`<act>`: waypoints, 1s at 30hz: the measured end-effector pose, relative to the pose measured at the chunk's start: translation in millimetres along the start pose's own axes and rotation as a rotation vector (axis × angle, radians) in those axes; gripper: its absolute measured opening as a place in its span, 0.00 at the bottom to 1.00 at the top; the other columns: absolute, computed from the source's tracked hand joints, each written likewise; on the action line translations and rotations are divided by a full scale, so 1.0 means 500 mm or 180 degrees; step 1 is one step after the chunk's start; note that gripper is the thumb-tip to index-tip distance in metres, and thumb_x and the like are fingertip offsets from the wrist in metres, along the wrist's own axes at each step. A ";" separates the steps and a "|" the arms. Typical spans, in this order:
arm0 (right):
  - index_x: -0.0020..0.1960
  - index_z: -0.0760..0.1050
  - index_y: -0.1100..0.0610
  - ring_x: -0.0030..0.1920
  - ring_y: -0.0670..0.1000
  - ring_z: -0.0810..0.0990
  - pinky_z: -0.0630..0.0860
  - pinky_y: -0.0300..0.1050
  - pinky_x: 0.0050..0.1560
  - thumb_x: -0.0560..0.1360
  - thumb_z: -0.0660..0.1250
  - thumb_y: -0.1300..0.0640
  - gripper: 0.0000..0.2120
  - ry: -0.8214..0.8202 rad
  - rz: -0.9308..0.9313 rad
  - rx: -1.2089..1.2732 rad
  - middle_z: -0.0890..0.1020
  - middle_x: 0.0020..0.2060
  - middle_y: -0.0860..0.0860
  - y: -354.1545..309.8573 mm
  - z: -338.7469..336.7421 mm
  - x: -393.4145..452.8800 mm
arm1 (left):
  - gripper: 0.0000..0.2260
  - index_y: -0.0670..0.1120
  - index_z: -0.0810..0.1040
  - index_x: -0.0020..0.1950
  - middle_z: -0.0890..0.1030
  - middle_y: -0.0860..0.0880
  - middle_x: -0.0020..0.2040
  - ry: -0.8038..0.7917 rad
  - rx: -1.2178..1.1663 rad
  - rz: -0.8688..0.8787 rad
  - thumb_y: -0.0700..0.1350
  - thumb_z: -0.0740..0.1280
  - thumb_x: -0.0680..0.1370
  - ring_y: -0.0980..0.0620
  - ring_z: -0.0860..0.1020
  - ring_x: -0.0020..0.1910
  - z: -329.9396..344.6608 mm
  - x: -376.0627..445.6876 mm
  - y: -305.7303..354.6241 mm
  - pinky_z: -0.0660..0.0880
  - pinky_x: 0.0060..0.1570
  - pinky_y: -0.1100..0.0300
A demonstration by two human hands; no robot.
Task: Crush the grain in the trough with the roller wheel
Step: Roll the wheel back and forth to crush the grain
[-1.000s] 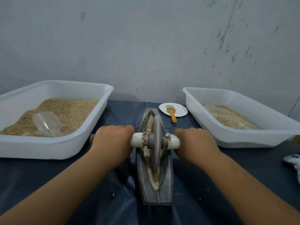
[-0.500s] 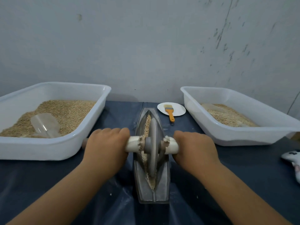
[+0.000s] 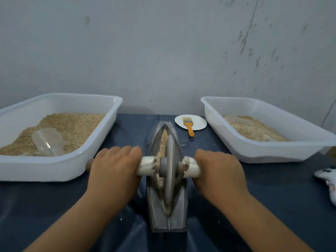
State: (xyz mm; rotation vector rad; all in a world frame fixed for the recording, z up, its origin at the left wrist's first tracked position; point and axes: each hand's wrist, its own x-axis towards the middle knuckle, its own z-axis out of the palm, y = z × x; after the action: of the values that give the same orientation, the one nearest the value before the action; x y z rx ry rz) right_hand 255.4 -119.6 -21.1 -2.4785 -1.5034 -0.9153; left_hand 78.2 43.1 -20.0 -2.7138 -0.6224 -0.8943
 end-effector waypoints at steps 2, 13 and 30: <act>0.34 0.58 0.49 0.24 0.51 0.58 0.53 0.42 0.29 0.54 0.77 0.50 0.26 0.0091 -0.0035 -0.0075 0.62 0.23 0.46 -0.001 -0.003 0.003 | 0.18 0.50 0.66 0.33 0.67 0.53 0.27 -0.0041 -0.0006 -0.0064 0.43 0.76 0.59 0.51 0.64 0.25 0.008 -0.009 -0.003 0.57 0.29 0.59; 0.37 0.62 0.48 0.27 0.52 0.63 0.53 0.44 0.29 0.62 0.74 0.51 0.19 -0.0174 0.0154 -0.0035 0.66 0.27 0.48 -0.002 0.011 0.025 | 0.17 0.50 0.66 0.35 0.71 0.52 0.29 -0.0251 0.0082 -0.0101 0.42 0.75 0.60 0.49 0.68 0.27 0.013 0.028 -0.003 0.59 0.30 0.58; 0.34 0.59 0.48 0.23 0.51 0.60 0.55 0.42 0.29 0.51 0.76 0.57 0.25 0.0267 -0.0046 0.0101 0.66 0.22 0.47 -0.002 0.020 0.006 | 0.19 0.49 0.66 0.34 0.67 0.51 0.29 0.0116 0.0029 -0.0169 0.39 0.76 0.56 0.49 0.65 0.27 0.024 -0.010 0.005 0.57 0.31 0.58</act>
State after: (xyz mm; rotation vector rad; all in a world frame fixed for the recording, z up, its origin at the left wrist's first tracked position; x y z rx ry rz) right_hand 260.3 -112.8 -27.8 -2.3792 -1.4993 -0.9770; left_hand 82.0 43.4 -32.8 -2.6784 -0.6924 -0.9488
